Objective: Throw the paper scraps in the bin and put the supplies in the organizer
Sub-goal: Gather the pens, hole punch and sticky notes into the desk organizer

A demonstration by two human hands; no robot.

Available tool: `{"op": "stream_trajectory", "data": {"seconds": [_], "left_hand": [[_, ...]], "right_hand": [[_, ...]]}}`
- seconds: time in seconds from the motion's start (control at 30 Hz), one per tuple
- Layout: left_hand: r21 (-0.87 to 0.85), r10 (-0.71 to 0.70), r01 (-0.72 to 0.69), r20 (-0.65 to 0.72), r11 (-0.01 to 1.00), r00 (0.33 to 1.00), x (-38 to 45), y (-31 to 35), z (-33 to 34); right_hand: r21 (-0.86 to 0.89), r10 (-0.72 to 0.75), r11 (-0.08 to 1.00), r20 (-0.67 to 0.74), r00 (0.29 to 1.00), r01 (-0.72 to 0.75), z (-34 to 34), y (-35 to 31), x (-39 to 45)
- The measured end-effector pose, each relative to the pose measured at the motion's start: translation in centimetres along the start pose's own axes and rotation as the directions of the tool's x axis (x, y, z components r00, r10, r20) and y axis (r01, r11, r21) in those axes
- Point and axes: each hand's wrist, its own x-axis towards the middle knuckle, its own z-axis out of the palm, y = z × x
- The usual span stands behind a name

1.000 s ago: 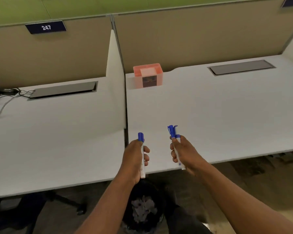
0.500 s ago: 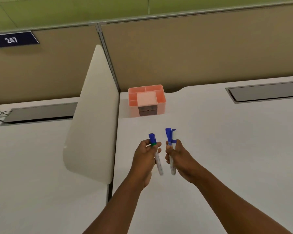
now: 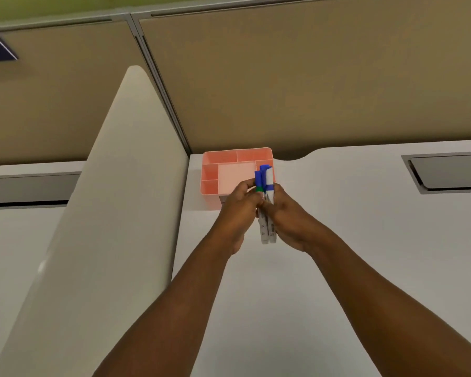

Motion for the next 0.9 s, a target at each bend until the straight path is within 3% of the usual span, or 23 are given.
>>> {"op": "stream_trajectory", "data": {"seconds": [0.07, 0.13, 0.23, 0.3, 0.43, 0.73, 0.9], "left_hand": [[0.102, 0.051, -0.043, -0.075, 0.994, 0.996, 2.5, 0.1, -0.5], [0.337, 0.178, -0.095, -0.223, 0.937, 0.959, 4.8, -0.3, -1.4], [0.766, 0.389, -0.061, -0.254, 0.64, 0.886, 8.0, -2.4, -3.8], [0.894, 0.414, -0.022, -0.186, 0.448, 0.891, 9.6, -4.2, -5.0], [0.934, 0.346, -0.01, -0.123, 0.357, 0.93, 11.2, -7.4, -5.6], [0.951, 0.405, 0.011, -0.143, 0.31, 0.903, 11.8, -8.7, -5.3], [0.956, 0.391, 0.023, -0.141, 0.293, 0.909, 11.7, -8.7, -5.3]], "right_hand": [[0.036, -0.016, 0.999, -0.046, 0.999, 0.018, -1.2, -0.5, 2.4], [0.108, -0.018, 0.994, -0.146, 0.989, 0.034, -2.6, -0.9, 5.0], [0.167, -0.008, 0.984, -0.279, 0.96, 0.057, -4.3, -1.2, 8.9], [0.191, -0.009, 0.979, -0.328, 0.945, 0.076, -4.8, -1.0, 11.3], [0.141, -0.008, 0.988, -0.376, 0.927, 0.065, -4.0, 0.4, 14.1], [-0.112, -0.077, 0.993, -0.41, 0.909, 0.034, -2.4, 2.2, 15.6], [-0.287, -0.2, 0.954, -0.401, 0.894, 0.085, -1.3, 2.2, 15.8]]}}
